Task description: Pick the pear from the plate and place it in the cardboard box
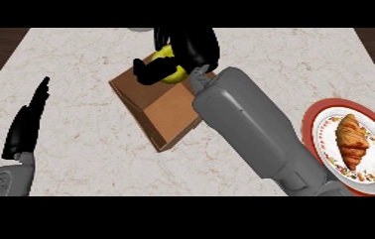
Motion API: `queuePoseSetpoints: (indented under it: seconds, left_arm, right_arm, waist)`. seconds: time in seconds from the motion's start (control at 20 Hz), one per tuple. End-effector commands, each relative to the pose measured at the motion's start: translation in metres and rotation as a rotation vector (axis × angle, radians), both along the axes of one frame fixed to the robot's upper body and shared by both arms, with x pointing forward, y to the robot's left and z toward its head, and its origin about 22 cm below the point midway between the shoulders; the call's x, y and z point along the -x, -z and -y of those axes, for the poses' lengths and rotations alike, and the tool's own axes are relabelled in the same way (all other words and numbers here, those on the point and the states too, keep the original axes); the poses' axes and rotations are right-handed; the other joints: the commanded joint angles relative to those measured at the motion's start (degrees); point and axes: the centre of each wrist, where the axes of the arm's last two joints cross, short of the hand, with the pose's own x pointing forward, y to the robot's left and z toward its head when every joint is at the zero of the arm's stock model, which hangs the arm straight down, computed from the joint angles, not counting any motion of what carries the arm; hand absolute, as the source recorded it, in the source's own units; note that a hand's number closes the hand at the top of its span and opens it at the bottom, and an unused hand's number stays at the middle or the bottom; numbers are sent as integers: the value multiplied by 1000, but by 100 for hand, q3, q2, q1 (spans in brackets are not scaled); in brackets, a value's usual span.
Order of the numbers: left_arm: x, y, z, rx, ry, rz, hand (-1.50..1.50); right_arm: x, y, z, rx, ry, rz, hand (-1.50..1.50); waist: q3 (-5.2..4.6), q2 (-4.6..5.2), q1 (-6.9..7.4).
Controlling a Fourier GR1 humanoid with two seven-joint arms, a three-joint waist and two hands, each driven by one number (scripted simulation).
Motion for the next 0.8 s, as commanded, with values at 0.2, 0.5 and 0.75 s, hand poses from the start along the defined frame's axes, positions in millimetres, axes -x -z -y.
queuePoseSetpoints:
  seconds: [0.2,0.5,0.75]
  left_arm:
    - [-10,-2,8,5,33,9,0]
    - [-10,-2,5,1,77,-1,0]
    - [-23,-19,22,16,54,-10,0]
  right_arm:
    - [-29,58,-6,5,158,-101,150]
    - [-46,64,-1,-68,154,-212,-150]
    - [-43,60,-8,-156,105,-101,-150]
  waist:
    - [-3,57,192]
    - [-2,86,298]
    - [4,56,251]
